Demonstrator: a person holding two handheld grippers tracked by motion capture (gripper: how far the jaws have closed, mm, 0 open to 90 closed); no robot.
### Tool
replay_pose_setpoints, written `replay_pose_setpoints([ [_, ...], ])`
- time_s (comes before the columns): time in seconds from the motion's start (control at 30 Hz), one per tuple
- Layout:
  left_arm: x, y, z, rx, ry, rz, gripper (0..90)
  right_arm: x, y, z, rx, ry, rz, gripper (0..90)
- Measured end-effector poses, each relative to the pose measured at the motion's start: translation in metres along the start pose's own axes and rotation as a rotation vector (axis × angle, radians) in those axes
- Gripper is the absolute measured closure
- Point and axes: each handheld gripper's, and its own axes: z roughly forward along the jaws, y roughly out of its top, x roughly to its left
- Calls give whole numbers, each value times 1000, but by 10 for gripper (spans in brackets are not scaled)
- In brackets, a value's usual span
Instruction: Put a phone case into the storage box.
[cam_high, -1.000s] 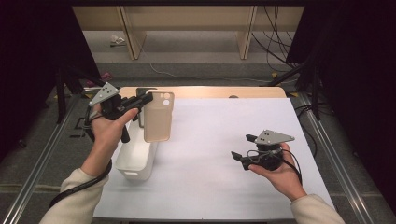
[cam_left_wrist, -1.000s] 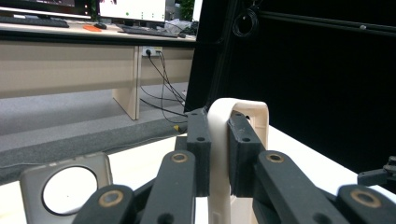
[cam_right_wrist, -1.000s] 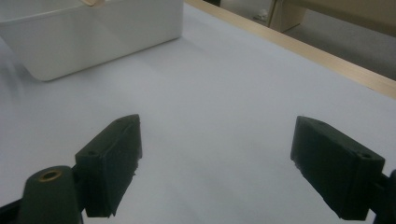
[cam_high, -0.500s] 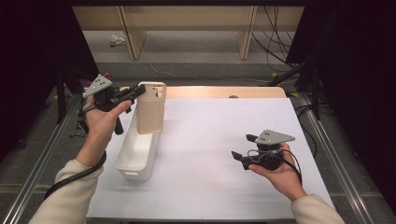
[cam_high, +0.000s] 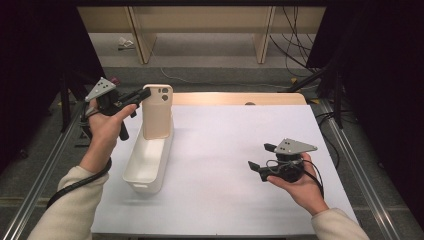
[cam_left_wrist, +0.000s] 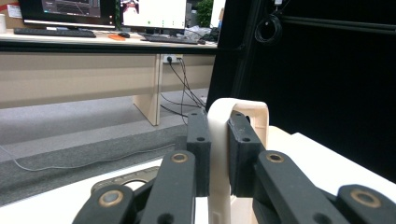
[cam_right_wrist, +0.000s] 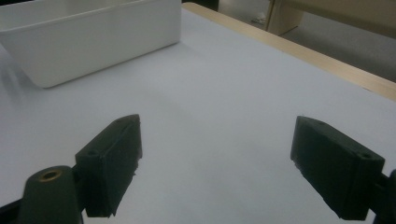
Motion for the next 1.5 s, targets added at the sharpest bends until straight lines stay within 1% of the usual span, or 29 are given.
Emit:
replay_pose_setpoints([
  [0.23, 8, -3, 2, 6, 13, 0, 810, 0, -2, -1, 2, 0, 4, 173],
  [0.7, 18, -8, 11, 15, 30, 0, 810, 0, -3, -4, -4, 0, 9, 175],
  [1.2, 26, -8, 16, 22, 40, 1, 810, 1, -3, -5, -4, 1, 12, 175],
  [1.5, 33, -13, 20, 29, 50, -8, 810, 0, -3, -5, -3, 1, 13, 176],
])
